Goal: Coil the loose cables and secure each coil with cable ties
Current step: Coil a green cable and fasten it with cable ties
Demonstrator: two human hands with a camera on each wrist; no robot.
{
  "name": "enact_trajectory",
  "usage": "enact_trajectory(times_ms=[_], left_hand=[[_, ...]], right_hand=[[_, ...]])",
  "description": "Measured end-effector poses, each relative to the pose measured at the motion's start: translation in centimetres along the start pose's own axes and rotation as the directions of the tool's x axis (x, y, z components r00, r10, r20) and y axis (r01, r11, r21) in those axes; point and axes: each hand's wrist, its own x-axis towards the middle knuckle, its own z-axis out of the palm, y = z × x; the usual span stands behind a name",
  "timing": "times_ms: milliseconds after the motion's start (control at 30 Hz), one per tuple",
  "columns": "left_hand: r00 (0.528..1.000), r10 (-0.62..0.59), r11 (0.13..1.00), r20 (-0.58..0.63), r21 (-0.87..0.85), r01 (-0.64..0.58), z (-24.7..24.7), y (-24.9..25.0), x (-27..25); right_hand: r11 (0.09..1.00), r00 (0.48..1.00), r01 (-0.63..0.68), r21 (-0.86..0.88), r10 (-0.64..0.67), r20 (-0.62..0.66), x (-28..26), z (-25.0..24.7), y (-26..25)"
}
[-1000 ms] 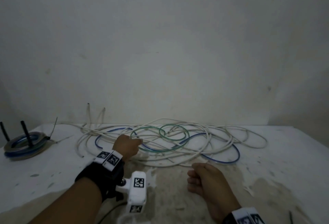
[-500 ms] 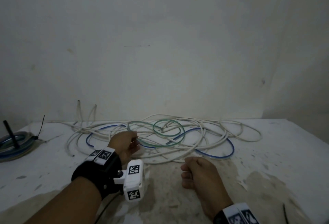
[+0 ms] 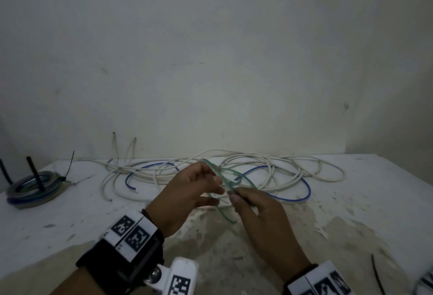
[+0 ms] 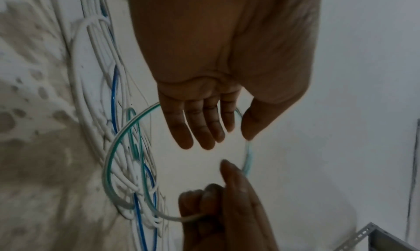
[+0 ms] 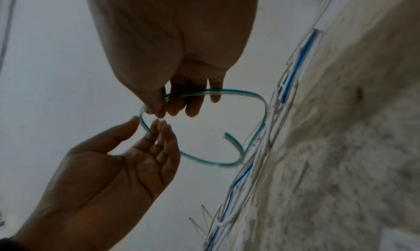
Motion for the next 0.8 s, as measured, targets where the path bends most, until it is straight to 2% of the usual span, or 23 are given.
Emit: enact_trajectory(times_ms=[67,133,167,233,300,367,433,533,600,667,733,800], left_hand=[[0.991,0.021,0.999,-0.129,0.046,-0.015,-0.6,-0.2,-0.1],[0.951,0.078,0.983,-0.3,0.184,-0.022,-1.6,-0.8,0.2],[0.93,0.118,0.967,-0.349,0.252,-0.028,-1.9,-1.0,0.4],[0.918,0.203,0.917,-0.342,0.395,-0.056,-2.5,-1.2,0.4],[0.932,0.257,0.855,-0.254,0.51,-0.097,-2.7,-1.2,0.4],[0.946,0.269,0.826,-0.179,0.548,-0.131,-2.6,-0.9,0.2],[0.948,0.251,0.885,-0.193,0.442,-0.144,-2.7,-0.7,0.2],[0.932,0.191,0.979,-0.309,0.129,-0.158,-2.9,0.7,0.0],[0.923,0.172,0.985,-0.345,0.055,-0.163,-3.4,1.7,-0.1],[0.935,0.134,0.985,-0.328,-0.06,-0.162,-4.0,2.7,-0.2],[0.963,0.061,0.96,-0.262,-0.25,-0.129,-4.2,3.7,-0.5],[0.985,0.004,0.908,-0.175,-0.411,-0.076,-4.0,4.6,-0.8]], right_hand=[[0.999,0.999,0.027,0.033,-0.026,-0.028,-0.1,-0.1,-0.7],[0.994,0.997,0.047,0.097,-0.041,-0.062,-0.1,-0.3,-1.2],[0.988,0.996,0.056,0.141,-0.046,-0.074,-0.2,-0.5,-1.5],[0.975,0.994,0.072,0.208,-0.054,-0.092,-0.2,-0.9,-2.0],[0.969,0.993,0.071,0.238,-0.047,-0.107,-0.2,-1.4,-2.6],[0.963,0.991,0.069,0.261,-0.034,-0.133,-0.1,-1.9,-3.0],[0.968,0.988,0.055,0.246,-0.018,-0.151,-0.1,-2.4,-3.1],[0.993,0.991,0.014,0.116,0.002,-0.133,0.2,-3.1,-2.2],[0.999,0.992,0.003,-0.038,-0.008,-0.124,0.2,-3.3,-0.7],[0.987,0.99,-0.013,-0.163,-0.01,-0.141,0.3,-3.1,0.6],[0.977,0.984,-0.049,-0.209,0.012,-0.175,0.3,-2.7,1.1],[0.961,0.965,-0.017,-0.275,-0.056,-0.255,0.3,-2.2,1.0]])
